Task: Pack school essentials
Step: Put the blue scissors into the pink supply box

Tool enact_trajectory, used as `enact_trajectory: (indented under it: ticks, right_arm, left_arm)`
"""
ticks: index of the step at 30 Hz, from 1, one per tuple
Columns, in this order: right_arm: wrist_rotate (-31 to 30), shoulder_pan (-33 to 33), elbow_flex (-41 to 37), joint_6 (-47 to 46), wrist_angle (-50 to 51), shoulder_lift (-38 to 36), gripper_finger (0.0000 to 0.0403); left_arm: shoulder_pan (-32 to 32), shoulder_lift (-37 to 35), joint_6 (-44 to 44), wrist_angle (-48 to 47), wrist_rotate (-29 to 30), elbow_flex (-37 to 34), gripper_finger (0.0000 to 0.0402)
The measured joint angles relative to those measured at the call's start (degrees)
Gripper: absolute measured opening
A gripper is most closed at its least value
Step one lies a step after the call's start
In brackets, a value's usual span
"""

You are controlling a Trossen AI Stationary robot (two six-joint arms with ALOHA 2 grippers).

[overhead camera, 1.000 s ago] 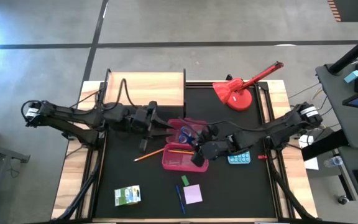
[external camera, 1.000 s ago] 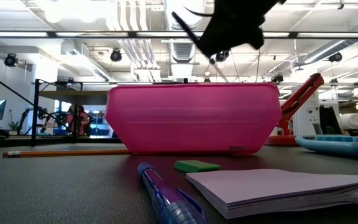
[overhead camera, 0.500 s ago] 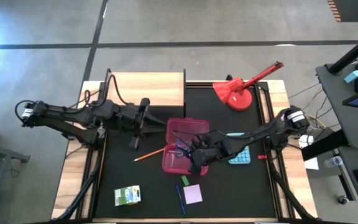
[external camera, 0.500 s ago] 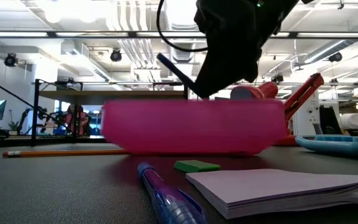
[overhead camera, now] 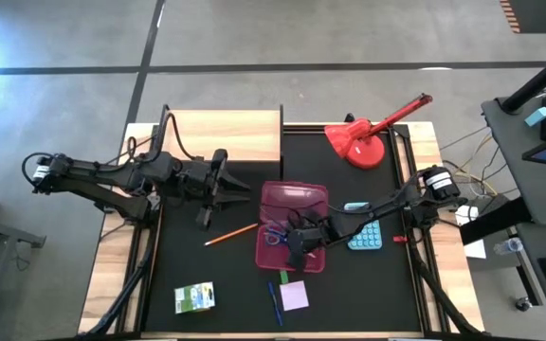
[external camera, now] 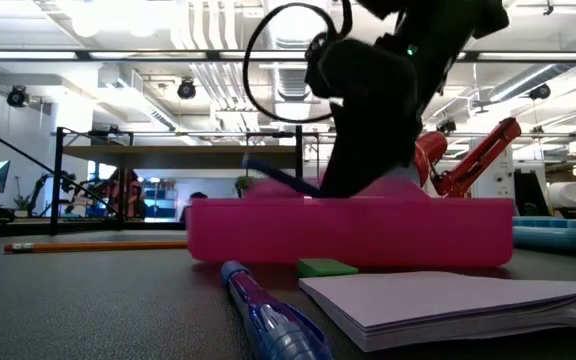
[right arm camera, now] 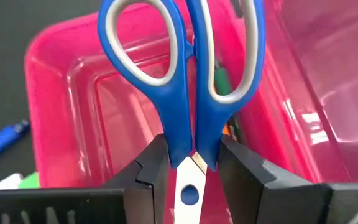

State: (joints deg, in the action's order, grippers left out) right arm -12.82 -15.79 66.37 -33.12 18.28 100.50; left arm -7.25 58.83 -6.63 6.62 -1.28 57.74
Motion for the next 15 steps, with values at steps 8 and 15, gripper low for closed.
enact_trajectory:
  ticks: [8,15]
  right_arm:
    - [-0.05,0.42,0.0,-1.9,2.68,0.82,0.0121]
    - [-0.19,1.39,-0.02,-3.31,6.2,0.73,0.0169]
  left_arm:
    - [0.0,0.13,0.0,-0.18,0.0,0.0,0.0102]
    - [0.0,0.13,-0.04,-0.16,0.0,0.0,0.0102]
